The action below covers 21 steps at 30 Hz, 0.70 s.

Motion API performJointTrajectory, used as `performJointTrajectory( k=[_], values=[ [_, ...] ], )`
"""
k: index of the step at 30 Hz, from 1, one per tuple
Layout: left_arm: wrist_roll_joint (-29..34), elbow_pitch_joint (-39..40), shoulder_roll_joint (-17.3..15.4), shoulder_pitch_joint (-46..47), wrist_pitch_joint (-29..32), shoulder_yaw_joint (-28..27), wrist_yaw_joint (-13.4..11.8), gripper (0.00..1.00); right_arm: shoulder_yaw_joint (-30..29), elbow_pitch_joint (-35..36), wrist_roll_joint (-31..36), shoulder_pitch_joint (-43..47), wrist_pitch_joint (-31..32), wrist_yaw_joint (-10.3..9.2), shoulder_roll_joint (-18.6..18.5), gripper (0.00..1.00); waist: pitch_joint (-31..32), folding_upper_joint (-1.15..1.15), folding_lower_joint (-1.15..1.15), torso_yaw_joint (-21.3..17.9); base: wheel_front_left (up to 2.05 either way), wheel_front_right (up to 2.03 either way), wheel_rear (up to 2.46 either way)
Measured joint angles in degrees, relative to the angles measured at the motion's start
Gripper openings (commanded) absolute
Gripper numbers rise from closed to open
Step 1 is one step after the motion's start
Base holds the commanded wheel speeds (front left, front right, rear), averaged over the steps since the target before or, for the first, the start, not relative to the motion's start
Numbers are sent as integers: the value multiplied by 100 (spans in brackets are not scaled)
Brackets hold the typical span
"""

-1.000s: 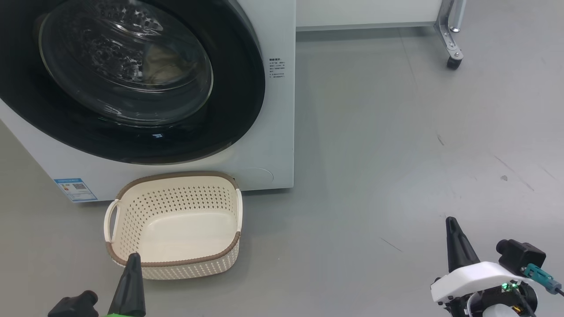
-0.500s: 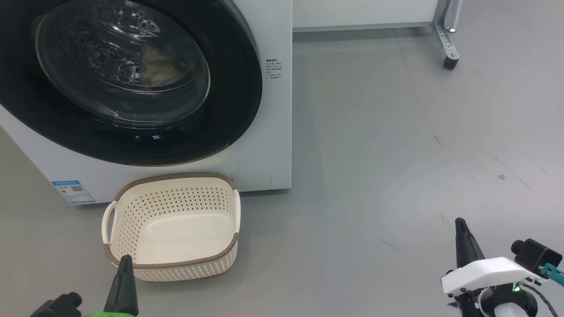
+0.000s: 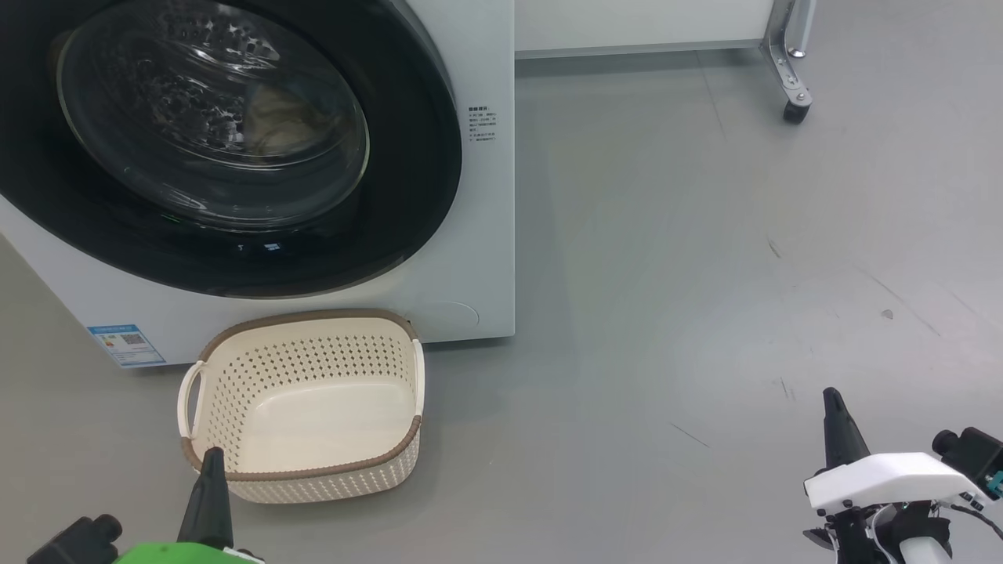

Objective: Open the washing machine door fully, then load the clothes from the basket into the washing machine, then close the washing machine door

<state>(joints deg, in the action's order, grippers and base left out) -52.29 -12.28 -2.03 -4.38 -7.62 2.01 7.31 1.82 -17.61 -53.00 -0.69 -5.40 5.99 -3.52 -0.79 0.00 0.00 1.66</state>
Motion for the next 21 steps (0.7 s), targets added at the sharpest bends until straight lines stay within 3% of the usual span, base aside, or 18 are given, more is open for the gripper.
performJointTrajectory(
  k=[21],
  values=[
    [-1543, -80, -105, 252, 355, -36, -1, 0, -352, 53, -1389, -118, 421, 43, 35, 0, 22, 0, 0, -62, 0, 0, 0]
  ],
)
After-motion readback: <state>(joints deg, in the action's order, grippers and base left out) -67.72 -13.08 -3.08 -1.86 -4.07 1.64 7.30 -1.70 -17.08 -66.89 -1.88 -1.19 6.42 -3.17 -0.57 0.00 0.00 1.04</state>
